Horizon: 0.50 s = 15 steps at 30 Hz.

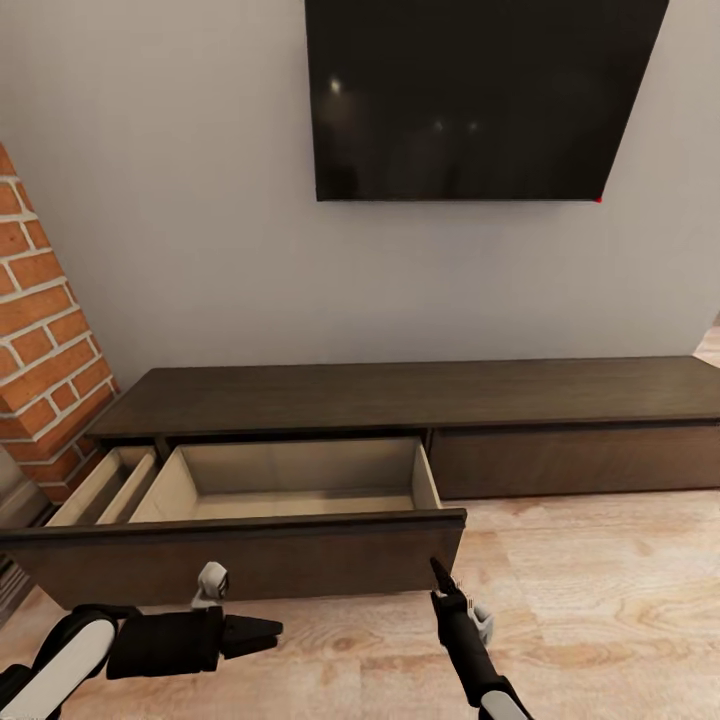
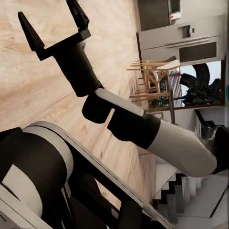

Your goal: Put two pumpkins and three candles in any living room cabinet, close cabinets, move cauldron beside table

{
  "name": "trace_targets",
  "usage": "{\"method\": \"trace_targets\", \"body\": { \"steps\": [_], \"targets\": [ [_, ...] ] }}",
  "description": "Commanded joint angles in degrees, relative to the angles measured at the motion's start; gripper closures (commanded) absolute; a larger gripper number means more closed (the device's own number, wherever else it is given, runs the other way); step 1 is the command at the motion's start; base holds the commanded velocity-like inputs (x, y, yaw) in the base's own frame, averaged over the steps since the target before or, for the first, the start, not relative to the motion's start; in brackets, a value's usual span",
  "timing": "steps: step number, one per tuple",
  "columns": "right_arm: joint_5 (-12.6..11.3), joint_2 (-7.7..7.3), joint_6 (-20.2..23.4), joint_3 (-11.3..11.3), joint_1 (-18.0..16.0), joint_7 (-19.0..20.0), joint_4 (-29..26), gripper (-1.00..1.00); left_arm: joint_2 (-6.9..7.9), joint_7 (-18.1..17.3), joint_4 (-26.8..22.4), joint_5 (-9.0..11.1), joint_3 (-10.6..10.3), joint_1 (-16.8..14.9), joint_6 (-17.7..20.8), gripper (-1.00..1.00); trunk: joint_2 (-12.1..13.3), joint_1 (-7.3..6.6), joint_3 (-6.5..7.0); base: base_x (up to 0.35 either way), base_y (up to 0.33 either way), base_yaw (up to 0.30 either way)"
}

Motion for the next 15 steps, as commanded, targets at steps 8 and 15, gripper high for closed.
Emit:
{"method": "trace_targets", "body": {
  "steps": [8,15],
  "targets": [
    [-0.10,-0.16,14.20,1.33,-0.03,-5.14,-0.15,-1.00,0.06,-0.09,0.38,2.39,0.25,-0.05,0.19,-1.00,0.06,-0.17,1.28,-0.001,0.000,0.000],
    [0.10,-0.77,23.15,1.64,-0.03,-8.96,-0.11,-1.00,0.07,-0.03,0.40,2.39,0.18,-0.05,0.26,-1.00,0.15,-0.35,2.83,0.000,0.000,0.000]
  ]
}}
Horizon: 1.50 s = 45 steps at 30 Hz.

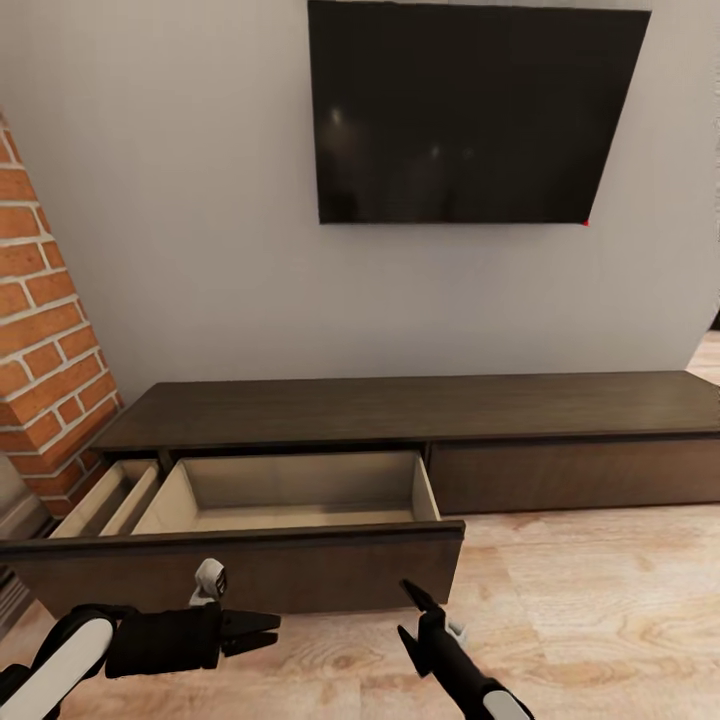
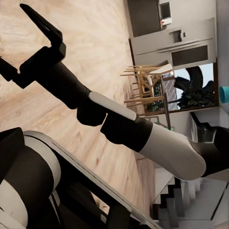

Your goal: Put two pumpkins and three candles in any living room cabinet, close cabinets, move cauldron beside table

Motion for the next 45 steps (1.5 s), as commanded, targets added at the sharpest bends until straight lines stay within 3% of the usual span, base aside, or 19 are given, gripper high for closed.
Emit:
{"method": "trace_targets", "body": {
  "steps": [1,5,6,11,19,26,33,37,45],
  "targets": [
    [-0.50,-0.04,1.44,0.04,-0.03,-0.09,0.14,-1.00,0.03,-0.10,0.02,0.01,-0.09,-0.05,0.18,-1.00,0.00,-0.04,0.18,0.000,0.000,0.000],
    [0.15,-0.15,2.96,0.94,0.12,-1.24,0.42,-1.00,0.03,0.10,0.02,-0.18,-0.44,-0.05,0.19,-1.00,0.05,-0.14,1.06,0.000,0.000,0.000],
    [1.40,-0.26,3.16,1.98,0.13,-2.81,0.46,-1.00,0.03,0.16,0.15,-0.29,-0.55,-0.09,0.19,-1.00,0.06,-0.16,1.28,0.000,0.000,0.000],
    [3.93,-0.57,3.31,2.94,0.22,-6.21,4.14,-1.00,0.07,0.32,0.55,-0.49,-0.62,-0.19,0.19,-1.00,0.13,-0.29,2.39,0.000,0.000,0.000],
    [4.33,-0.65,2.70,2.95,0.24,-6.27,9.32,-1.00,0.03,2.84,0.63,-0.49,-0.82,-0.23,0.19,-1.00,0.24,-0.50,4.16,0.000,0.000,0.000],
    [4.07,-0.65,2.13,2.71,0.24,-6.42,9.55,-1.00,-0.06,3.19,0.64,-0.49,-0.90,-0.23,0.18,-1.00,3.04,-2.04,5.42,0.000,0.000,0.000],
    [2.94,-1.73,4.02,1.72,0.15,-4.96,10.34,-1.00,2.22,5.45,1.43,1.71,0.50,0.90,-0.60,-1.00,3.83,-2.47,5.78,0.000,0.000,0.000],
    [2.96,-2.68,2.75,1.72,0.15,-4.57,11.37,-1.00,1.20,6.74,2.71,3.08,1.55,0.84,-0.81,-1.00,5.44,-3.35,6.49,0.000,0.000,0.000],
    [3.08,-2.90,1.21,1.80,0.15,-4.23,11.65,-1.00,0.75,9.30,5.28,5.28,2.09,0.83,-0.86,-1.00,8.65,-5.11,7.93,0.000,0.000,0.000]
  ]
}}
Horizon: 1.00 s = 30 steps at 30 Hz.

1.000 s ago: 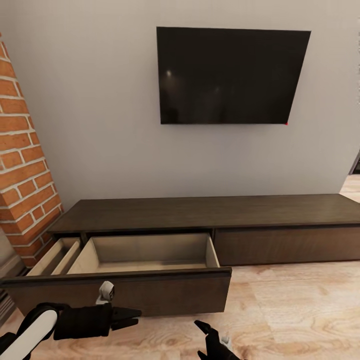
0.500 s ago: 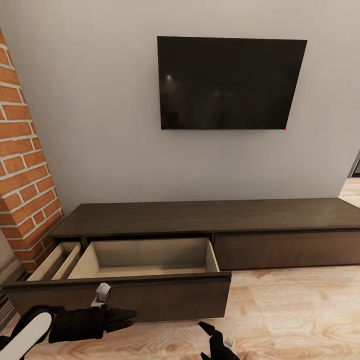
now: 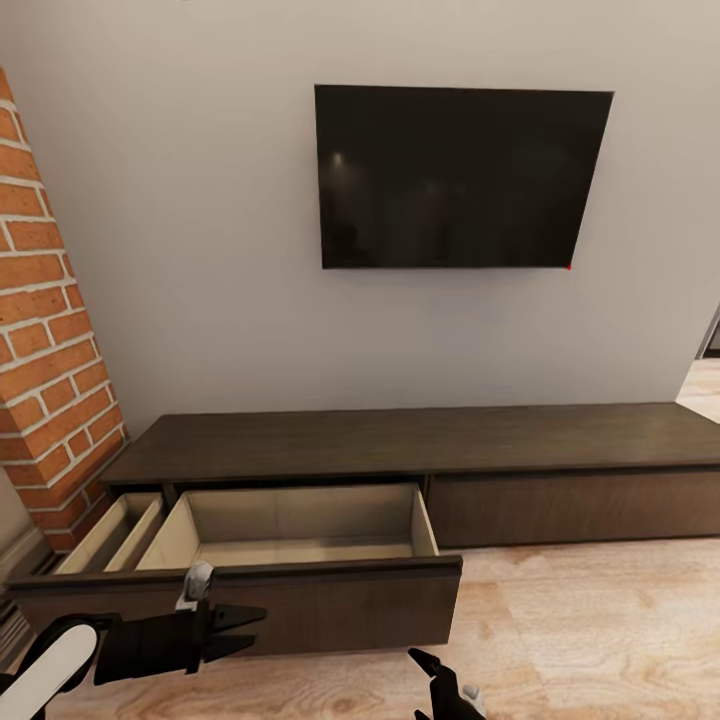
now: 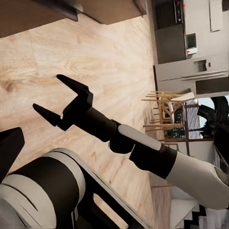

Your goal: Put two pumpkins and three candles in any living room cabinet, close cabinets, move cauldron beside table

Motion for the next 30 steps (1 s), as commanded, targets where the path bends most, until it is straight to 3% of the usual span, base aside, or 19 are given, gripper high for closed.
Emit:
{"method": "trace_targets", "body": {
  "steps": [1,12,30],
  "targets": [
    [-0.44,-0.02,0.17,0.22,-0.03,0.08,0.06,-1.00,0.04,0.04,0.36,-0.11,-0.08,-0.05,0.08,-1.00,0.39,-0.24,0.13,0.000,0.000,0.000],
    [-0.47,-0.02,0.14,0.14,-0.03,0.10,0.05,-1.00,-0.04,1.93,3.83,-0.09,-0.10,-0.05,0.07,-1.00,4.80,-2.65,2.10,0.000,0.000,0.000],
    [-0.55,0.06,0.14,0.14,-0.03,0.07,0.05,-1.00,-0.07,1.96,3.83,-0.09,-0.12,-0.05,0.07,-1.00,12.02,-6.61,5.33,0.000,0.000,0.000]
  ]
}}
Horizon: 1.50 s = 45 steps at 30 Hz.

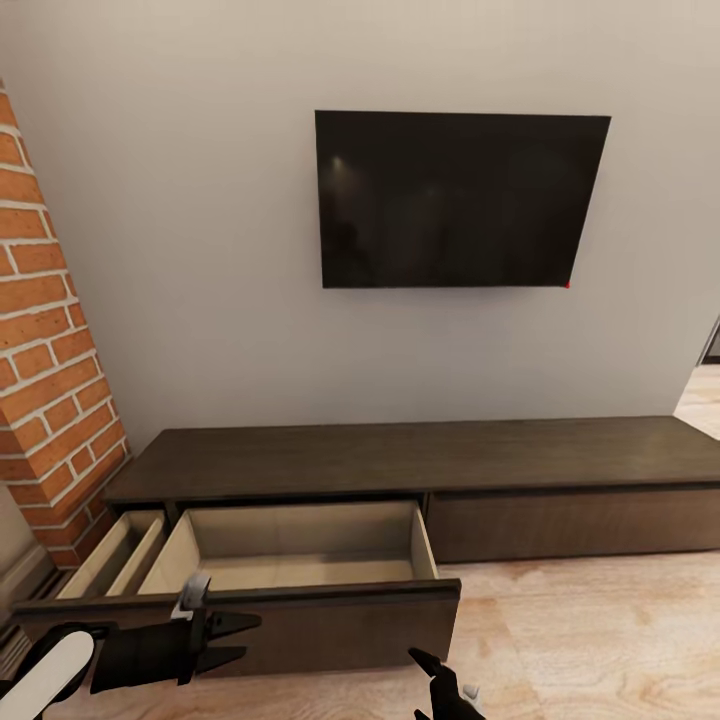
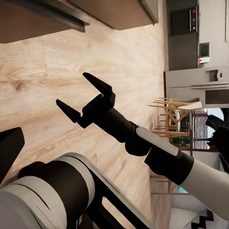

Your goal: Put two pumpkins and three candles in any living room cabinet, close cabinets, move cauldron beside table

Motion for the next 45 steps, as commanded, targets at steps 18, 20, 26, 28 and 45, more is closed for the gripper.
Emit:
{"method": "trace_targets", "body": {
  "steps": [18,20,26,28,45],
  "targets": [
    [-0.35,0.07,0.09,0.29,-0.03,0.01,-0.02,-1.00,0.04,-0.33,0.03,-0.25,-0.16,-0.05,0.05,-1.00,7.21,-3.97,3.18,0.000,0.000,0.000],
    [-0.31,0.07,0.06,0.29,-0.03,-0.02,-0.04,-1.00,0.04,-0.27,0.03,-0.32,-0.16,-0.05,0.05,-1.00,8.01,-4.41,3.54,0.000,0.000,0.000],
    [-0.31,0.07,0.01,0.30,-0.03,0.07,-0.04,-1.00,0.04,0.00,0.03,-0.65,-0.22,-0.05,-0.03,-1.00,10.42,-5.73,4.62,0.000,0.000,0.000],
    [-0.28,0.05,0.01,0.30,-0.03,0.03,-0.05,-1.00,0.04,0.17,0.03,-0.80,-0.23,-0.05,-0.04,-1.00,11.22,-6.17,4.97,0.000,0.000,0.000],
    [2.24,-0.02,-1.83,0.37,-0.03,-0.71,-0.23,-1.00,-1.07,9.34,-0.03,-1.26,-0.33,-0.47,-0.16,-1.00,18.04,-9.90,8.03,0.000,0.000,0.000]
  ]
}}
